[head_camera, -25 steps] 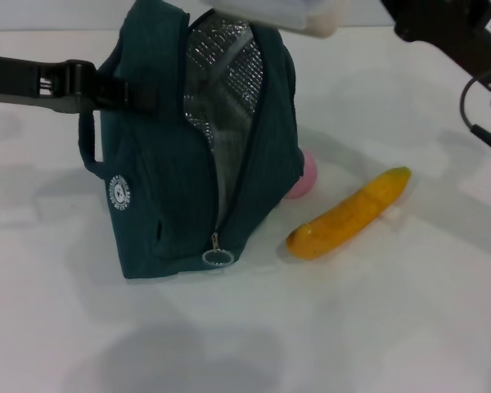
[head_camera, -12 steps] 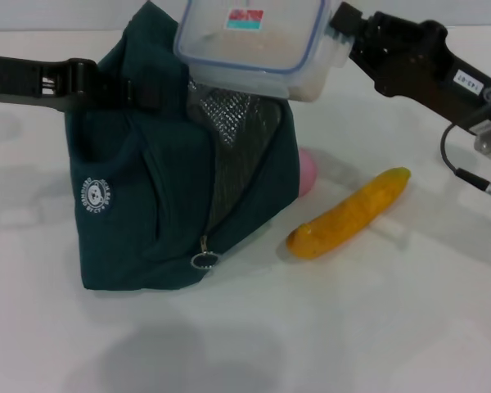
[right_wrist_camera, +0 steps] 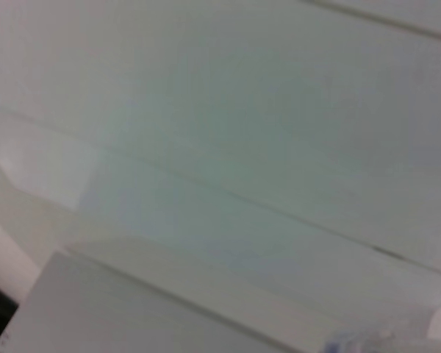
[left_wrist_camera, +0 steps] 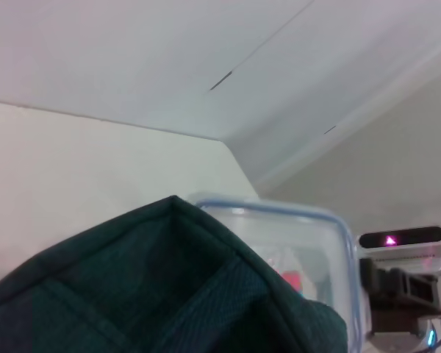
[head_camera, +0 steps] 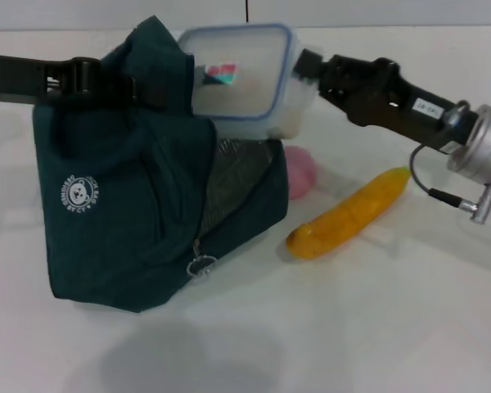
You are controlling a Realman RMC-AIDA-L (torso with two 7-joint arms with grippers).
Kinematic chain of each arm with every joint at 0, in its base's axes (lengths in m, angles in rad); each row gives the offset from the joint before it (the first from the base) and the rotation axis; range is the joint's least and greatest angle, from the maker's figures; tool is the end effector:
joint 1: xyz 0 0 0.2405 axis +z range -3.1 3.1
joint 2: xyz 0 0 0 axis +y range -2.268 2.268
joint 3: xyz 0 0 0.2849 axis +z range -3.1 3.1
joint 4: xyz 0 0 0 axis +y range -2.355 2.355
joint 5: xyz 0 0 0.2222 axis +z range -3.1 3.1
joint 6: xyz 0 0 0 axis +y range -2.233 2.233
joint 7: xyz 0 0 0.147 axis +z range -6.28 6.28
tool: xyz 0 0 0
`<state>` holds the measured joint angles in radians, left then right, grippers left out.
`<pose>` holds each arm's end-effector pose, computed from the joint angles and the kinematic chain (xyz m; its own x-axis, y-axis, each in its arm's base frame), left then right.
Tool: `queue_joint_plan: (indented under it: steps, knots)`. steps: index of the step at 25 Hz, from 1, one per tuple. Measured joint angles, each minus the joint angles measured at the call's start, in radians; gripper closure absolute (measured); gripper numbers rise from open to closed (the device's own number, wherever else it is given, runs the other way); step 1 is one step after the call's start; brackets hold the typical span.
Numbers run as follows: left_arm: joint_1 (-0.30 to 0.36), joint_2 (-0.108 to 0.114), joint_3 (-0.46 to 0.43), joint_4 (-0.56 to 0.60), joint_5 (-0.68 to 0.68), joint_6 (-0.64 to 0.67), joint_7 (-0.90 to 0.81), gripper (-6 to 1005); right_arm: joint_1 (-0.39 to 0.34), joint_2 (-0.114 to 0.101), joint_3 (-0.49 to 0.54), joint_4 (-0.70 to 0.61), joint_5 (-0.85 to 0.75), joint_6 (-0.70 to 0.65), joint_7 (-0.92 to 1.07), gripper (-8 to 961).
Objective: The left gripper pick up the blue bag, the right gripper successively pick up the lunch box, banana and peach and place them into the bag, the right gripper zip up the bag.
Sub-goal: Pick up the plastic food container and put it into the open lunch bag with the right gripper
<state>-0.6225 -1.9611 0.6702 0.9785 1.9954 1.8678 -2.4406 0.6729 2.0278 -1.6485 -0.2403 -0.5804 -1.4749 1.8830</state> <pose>-0.2282 0.3763 0.0865 0.4130 0.8316 0.3714 0.8244 -0.5147 0.2357 0.2033 0.3773 -0.0576 -0.0052 -0.7932 -0.6089 -0.6332 -0.4687 0.6159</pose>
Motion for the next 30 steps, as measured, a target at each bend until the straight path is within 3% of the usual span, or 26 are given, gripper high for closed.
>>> queue_joint_plan:
  steps: [14, 28, 30]
  knots:
    - [-0.005, -0.011, 0.000, -0.038, -0.002, 0.012, 0.022, 956, 0.027, 0.000, -0.166, -0.086, 0.012, 0.125, 0.051, 813]
    - [0.006, -0.003, -0.006, -0.075, 0.005, 0.010, 0.041, 957, 0.019, 0.000, -0.165, -0.125, 0.023, 0.166, 0.016, 807]
    - [0.006, -0.001, -0.007, -0.073, 0.005, 0.009, 0.041, 957, 0.008, -0.002, -0.157, -0.125, 0.026, 0.158, 0.013, 722]
